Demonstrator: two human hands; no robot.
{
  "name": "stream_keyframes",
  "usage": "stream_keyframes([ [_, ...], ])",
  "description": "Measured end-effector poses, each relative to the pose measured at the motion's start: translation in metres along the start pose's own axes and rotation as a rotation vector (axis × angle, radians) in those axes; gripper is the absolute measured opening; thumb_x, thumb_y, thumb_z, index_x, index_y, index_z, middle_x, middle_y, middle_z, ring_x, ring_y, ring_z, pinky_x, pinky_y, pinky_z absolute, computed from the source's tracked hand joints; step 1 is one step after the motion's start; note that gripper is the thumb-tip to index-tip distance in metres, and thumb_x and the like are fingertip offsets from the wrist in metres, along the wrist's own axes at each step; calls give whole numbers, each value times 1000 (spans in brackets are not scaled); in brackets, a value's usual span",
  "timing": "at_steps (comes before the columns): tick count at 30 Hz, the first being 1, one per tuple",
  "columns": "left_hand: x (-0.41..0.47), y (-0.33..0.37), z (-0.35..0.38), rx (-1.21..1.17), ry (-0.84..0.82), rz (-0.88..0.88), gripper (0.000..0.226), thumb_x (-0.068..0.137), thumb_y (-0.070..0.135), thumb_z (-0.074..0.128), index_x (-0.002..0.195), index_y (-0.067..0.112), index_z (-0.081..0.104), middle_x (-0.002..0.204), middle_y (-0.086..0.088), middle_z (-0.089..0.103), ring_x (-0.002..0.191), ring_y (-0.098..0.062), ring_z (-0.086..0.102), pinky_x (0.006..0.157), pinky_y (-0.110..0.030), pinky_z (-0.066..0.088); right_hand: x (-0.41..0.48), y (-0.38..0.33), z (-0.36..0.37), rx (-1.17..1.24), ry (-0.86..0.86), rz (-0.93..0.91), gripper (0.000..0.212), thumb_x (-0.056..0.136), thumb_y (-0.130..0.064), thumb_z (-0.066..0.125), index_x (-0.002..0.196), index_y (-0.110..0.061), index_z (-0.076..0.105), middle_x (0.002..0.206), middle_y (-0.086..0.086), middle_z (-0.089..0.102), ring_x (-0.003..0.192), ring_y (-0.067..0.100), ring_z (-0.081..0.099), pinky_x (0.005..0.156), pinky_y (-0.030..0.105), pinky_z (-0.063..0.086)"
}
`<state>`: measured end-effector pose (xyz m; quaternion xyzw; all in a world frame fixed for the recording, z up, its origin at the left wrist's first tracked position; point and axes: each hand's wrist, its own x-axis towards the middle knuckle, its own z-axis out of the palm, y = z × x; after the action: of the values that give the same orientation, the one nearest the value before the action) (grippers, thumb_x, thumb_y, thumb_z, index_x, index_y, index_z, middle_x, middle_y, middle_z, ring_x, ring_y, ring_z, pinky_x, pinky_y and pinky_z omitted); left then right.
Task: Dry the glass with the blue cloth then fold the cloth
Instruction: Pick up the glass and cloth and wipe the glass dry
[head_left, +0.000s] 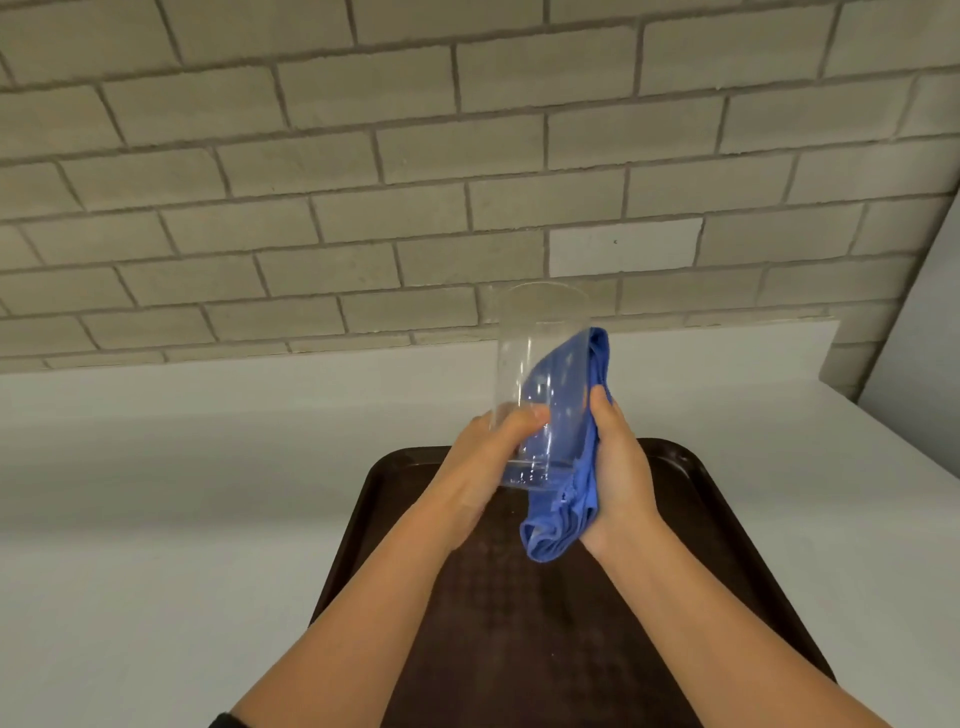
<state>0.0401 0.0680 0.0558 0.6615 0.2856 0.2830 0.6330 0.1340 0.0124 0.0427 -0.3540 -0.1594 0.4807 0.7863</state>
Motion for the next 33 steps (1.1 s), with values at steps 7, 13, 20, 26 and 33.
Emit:
stream_keyframes([
  [7, -4, 28, 17, 446, 418, 194, 69, 70, 52, 62, 127, 26, 33, 103, 10, 52, 85, -4, 56, 62, -15, 42, 6, -10, 3, 141, 33, 38, 44, 89, -44, 43, 117, -13, 60, 96, 10, 71, 70, 20, 72, 56, 30, 58],
  [13, -14, 23, 26, 640, 453, 249, 64, 84, 51, 46, 139, 21, 30, 140, -3, 41, 117, -15, 48, 88, -25, 40, -3, 1, 7, -20, 1, -79, 37, 90, -44, 39, 103, -18, 62, 61, -4, 74, 57, 10, 70, 44, 19, 52],
  [20, -14, 27, 1, 153, 302, 66, 97, 53, 52, 76, 137, 27, 36, 128, 2, 56, 102, -9, 60, 82, -26, 54, -24, 3, 18, -398, -162, -309, 52, 75, -56, 44, 127, -50, 41, 143, -7, 43, 123, 5, 48, 103, 30, 43],
  [26, -13, 29, -10, -230, 154, 120, 91, 45, 50, 80, 126, 16, 54, 99, -1, 74, 85, -13, 71, 63, -24, 54, -7, -23, 49, -660, -340, -558, 44, 94, -31, 38, 124, -59, 23, 153, -23, 1, 127, -20, 17, 94, -4, 24],
  [33, -7, 21, -14, -485, 110, 110, 68, 57, 33, 76, 119, 13, 59, 98, -5, 73, 87, -19, 71, 69, -35, 57, 19, -38, 62, -561, -291, -459, 49, 93, -32, 40, 139, -41, 23, 149, -12, 29, 129, 5, 36, 102, 21, 32],
])
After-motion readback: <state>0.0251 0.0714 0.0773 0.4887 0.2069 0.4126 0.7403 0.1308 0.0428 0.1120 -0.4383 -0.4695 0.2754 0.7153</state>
